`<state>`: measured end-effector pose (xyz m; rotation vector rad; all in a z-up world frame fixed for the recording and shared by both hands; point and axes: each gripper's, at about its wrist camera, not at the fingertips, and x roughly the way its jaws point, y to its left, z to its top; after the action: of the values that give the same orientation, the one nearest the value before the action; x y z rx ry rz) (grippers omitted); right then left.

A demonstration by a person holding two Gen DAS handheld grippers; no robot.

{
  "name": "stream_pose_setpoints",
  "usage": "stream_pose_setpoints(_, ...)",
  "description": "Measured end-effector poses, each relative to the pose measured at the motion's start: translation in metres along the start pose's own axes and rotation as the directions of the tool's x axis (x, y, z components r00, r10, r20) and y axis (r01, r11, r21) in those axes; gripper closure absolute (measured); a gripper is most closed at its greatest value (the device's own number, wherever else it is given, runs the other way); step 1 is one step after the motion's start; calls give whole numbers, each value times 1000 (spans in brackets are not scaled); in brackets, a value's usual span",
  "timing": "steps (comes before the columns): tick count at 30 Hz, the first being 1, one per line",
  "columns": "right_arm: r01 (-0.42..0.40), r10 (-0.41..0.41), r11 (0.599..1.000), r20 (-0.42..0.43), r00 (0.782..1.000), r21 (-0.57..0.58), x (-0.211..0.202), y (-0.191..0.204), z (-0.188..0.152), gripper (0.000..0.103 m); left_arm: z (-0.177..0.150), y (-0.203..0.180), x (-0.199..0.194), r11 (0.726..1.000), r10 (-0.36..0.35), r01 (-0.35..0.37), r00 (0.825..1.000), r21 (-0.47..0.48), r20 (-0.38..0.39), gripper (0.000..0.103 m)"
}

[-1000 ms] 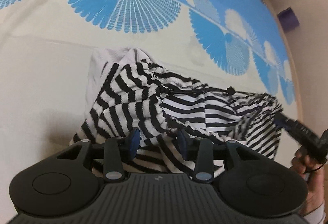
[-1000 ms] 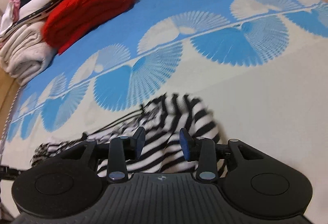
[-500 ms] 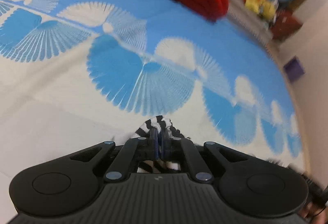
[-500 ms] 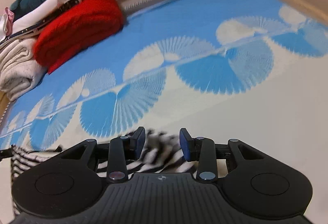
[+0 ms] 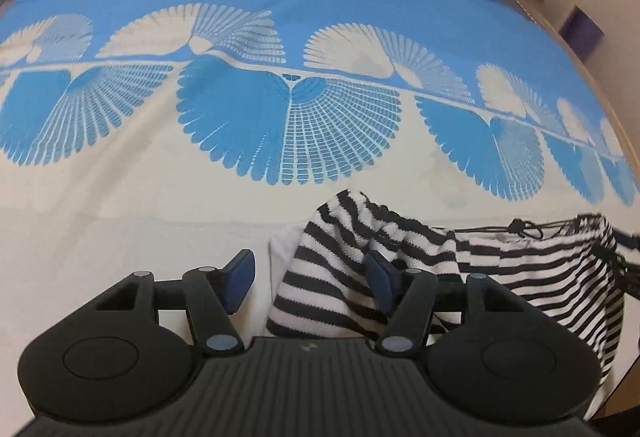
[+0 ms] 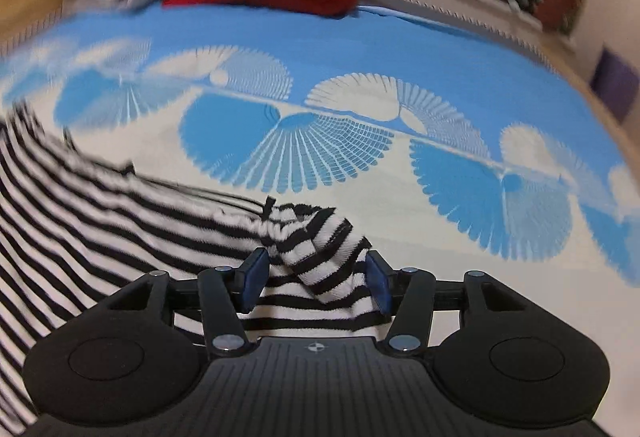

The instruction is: Fold small clothes

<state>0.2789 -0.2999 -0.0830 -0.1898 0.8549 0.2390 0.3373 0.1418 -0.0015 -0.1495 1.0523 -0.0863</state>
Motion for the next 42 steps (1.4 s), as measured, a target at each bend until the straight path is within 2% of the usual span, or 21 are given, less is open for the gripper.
stream_pose_setpoints(1, 25, -25, 999, -4, 1000, -36, 4, 5, 0, 52, 0, -1, 3, 1000, 2, -2, 1000, 7, 5, 38)
stream_pose_setpoints(3, 39, -40, 997, -23, 999, -70, 10, 10, 1, 88, 1, -4, 6, 1000, 6, -7, 1000, 17, 25, 45)
stream_pose_setpoints(4, 32, -33, 997, -27, 999, -67, 11, 10, 2, 91, 3, -4, 8, 1000, -6, 5, 999, 21, 40, 59)
stream_pose_setpoints(5, 26, -27, 998, -19, 999, -49, 10, 8, 4, 95, 5, -4, 11, 999, -24, 23, 999, 22, 45, 80)
stream_pose_setpoints(6, 22, -22, 999, -3, 1000, -24, 9, 5, 6, 96, 7, -3, 12, 999, -44, 43, 998, 21, 41, 93)
stream_pose_setpoints(7, 16, -17, 999, 31, 999, 33, 4, -2, 11, 97, 9, -2, 11, 998, -60, 59, 997, 17, 45, 99)
stream_pose_setpoints(9, 28, -45, 988, 109, 993, 154, -5, -17, 20, 98, 15, 0, 1, 997, -82, 83, 991, 2, 110, 100)
stream_pose_setpoints(11, 57, -104, 969, 186, 977, 241, -14, -28, 26, 98, 20, 0, -11, 997, -67, 72, 975, -15, 210, 100)
stream_pose_setpoints(13, 73, -131, 963, 214, 968, 260, -13, -27, 31, 98, 21, -10, -13, 1000, -12, 8, 962, 15, 271, 100)
stream_pose_setpoints(14, 76, -130, 965, 204, 970, 252, -9, -24, 33, 98, 20, -16, -7, 998, 36, -49, 963, 41, 267, 100)
stream_pose_setpoints(16, 106, -135, 975, 136, 981, 197, 10, -12, 34, 97, 18, -23, 21, 991, 103, -116, 981, 64, 167, 100)
stream_pose_setpoints(19, 138, -134, 987, -49, 990, 87, 49, 5, 26, 96, 9, -18, 64, 990, 137, -136, 990, 41, -23, 99)
stream_pose_setpoints(21, 134, -127, 990, -141, 982, 41, 66, 12, 20, 90, 7, -18, 71, 991, 133, -131, 990, 42, -51, 97)
stream_pose_setpoints(22, 145, -140, 989, -139, 980, 28, 66, 14, 20, 86, 9, -20, 69, 989, 139, -137, 989, 49, -52, 96)
stream_pose_setpoints(24, 171, -164, 984, -132, 978, 44, 61, 13, 23, 68, 12, -18, 63, 990, 134, -131, 989, 44, -57, 89)
stream_pose_setpoints(25, 175, -165, 982, -127, 978, 66, 56, 9, 23, 66, 12, -16, 58, 991, 130, -128, 990, 40, -49, 88)
stream_pose_setpoints(30, 138, -133, 960, -36, 990, 244, 11, -23, 13, 65, 8, 3, 9, 997, 68, -68, 998, -38, -2, 82)
stream_pose_setpoints(31, 123, -122, 950, -22, 992, 288, -1, -30, 8, 65, 5, 9, -4, 997, 44, -44, 999, -70, 9, 78)
stream_pose_setpoints(35, 22, -4, 867, -36, 999, 497, -44, -58, -19, 65, -13, 35, -49, 961, -73, 54, 996, -272, -58, 75)
stream_pose_setpoints(38, -31, 68, 850, -51, 996, 526, -72, -62, -41, 65, -42, 41, -79, 952, -128, 106, 990, -287, -58, 73)
stream_pose_setpoints(42, -33, 107, 842, -107, 989, 538, -83, -57, -71, 63, -84, 49, -72, 954, -96, 67, 992, -293, -84, 73)
